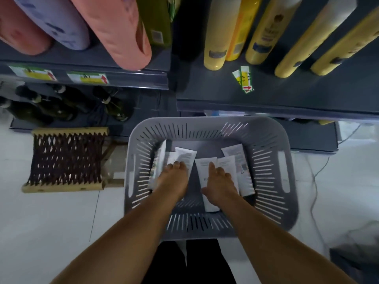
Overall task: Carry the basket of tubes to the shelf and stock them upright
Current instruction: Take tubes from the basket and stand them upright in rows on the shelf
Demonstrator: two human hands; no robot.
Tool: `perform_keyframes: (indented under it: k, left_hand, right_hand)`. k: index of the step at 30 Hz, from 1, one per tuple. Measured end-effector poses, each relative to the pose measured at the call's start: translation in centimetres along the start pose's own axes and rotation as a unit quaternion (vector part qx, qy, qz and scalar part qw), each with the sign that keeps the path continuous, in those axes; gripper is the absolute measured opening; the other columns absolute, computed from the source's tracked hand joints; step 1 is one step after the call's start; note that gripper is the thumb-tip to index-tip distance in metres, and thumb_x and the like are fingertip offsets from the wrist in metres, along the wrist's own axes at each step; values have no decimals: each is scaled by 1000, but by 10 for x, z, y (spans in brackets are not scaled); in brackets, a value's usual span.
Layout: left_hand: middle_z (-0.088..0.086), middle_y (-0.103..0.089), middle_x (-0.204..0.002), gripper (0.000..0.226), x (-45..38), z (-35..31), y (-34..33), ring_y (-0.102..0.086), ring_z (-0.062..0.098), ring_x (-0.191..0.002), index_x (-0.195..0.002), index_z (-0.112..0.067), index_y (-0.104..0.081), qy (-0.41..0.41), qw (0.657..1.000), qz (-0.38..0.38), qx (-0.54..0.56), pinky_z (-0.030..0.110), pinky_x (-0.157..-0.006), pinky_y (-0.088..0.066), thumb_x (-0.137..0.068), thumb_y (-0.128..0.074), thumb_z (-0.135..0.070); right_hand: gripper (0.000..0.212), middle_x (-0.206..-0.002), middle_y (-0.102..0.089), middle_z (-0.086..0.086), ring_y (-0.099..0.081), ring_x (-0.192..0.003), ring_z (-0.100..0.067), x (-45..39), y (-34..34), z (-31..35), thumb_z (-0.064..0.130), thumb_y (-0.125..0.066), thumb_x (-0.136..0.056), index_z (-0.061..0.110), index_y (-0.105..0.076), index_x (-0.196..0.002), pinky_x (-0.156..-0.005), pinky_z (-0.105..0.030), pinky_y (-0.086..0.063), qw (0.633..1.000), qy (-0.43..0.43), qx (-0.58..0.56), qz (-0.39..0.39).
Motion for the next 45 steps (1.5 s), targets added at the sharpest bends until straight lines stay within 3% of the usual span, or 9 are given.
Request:
perform_keyframes:
  k: [6,9,13,18,22,26,34,42,45]
  left_hand:
    - [23,-29,-146,60,-29,-9,-29,-39,34,-130,-146,1,-19,63,998,-21,0,41,-99,-42,-95,-46,-16]
    - [21,-48,-130,60,-32,-17,-32,-56,29,-109,-142,-9,-36,78,993,-90,7,31,-76,-53,-88,-57,-22]
    - [16,-62,-112,54,-37,-15,-32,-58,20,-81,-132,-21,-56,112,981,-144,69,13,-53,-44,-78,-57,-22]
    - [30,-37,-133,67,-42,-21,-40,-46,35,-114,-149,2,5,104,991,-89,11,36,-93,-43,-98,-35,-15]
    - [26,-40,-138,69,-40,-21,-47,-50,34,-118,-146,8,4,85,991,-106,-4,38,-97,-39,-96,-39,-12]
    - [25,-34,-143,79,-23,-18,-24,-42,39,-126,-150,-3,1,109,981,-102,125,43,-99,-40,-92,-52,-13]
    - [18,-41,-140,94,59,-13,54,-40,36,-127,-151,-15,0,39,948,-191,251,43,-103,-36,-84,-65,-28]
    - [16,-47,-128,77,149,-20,125,-44,35,-120,-142,-4,-26,-55,903,-295,309,43,-104,-35,-80,-65,-26]
    - [12,-47,-119,64,177,-24,164,-45,31,-113,-131,-7,-39,-75,879,-347,319,38,-98,-39,-77,-67,-28]
  right_hand:
    - [85,-150,-14,-31,-39,-130,-43,-29,-39,1,26,-55,-95,14,6,-153,-105,-45,-39,998,-31,48,5]
    - [85,-151,-5,-34,-41,-128,-45,-39,-43,3,25,-51,-97,17,13,-152,-102,-47,-43,998,-44,52,8]
    - [88,-152,-4,-33,-42,-128,-44,-49,-43,7,27,-50,-97,22,20,-151,-102,-47,-41,998,-60,30,16]
    - [94,-151,-7,-28,-42,-127,-41,-49,-39,5,27,-55,-94,31,21,-149,-104,-47,-41,997,-70,-13,23]
    - [82,-154,-8,-22,-35,-133,-39,-43,-23,3,34,-46,-99,38,19,-149,-106,-47,-35,997,-54,-50,-18]
    - [87,-156,-7,-21,-34,-134,-41,-23,-2,0,26,-50,-97,40,20,-147,-107,-47,-35,991,-37,-95,-89]
    - [99,-137,-29,-12,-54,-108,-34,68,74,15,15,-64,-85,35,8,-151,-91,-41,-46,942,42,-176,-283]
    - [100,-142,-32,-5,-48,-121,-26,166,136,33,11,-67,-82,27,5,-150,-88,-34,-42,874,87,-283,-384]
    - [88,-136,-39,-7,-48,-117,-27,196,160,39,11,-68,-78,23,-12,-145,-85,-38,-43,852,93,-305,-415]
Point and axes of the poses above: each hand's wrist, its own x-axis away from the middle knuckle, its own y-axis out of the back of the hand, z = x × y, the point moved 4 cm from there along -x, towards the middle knuckle
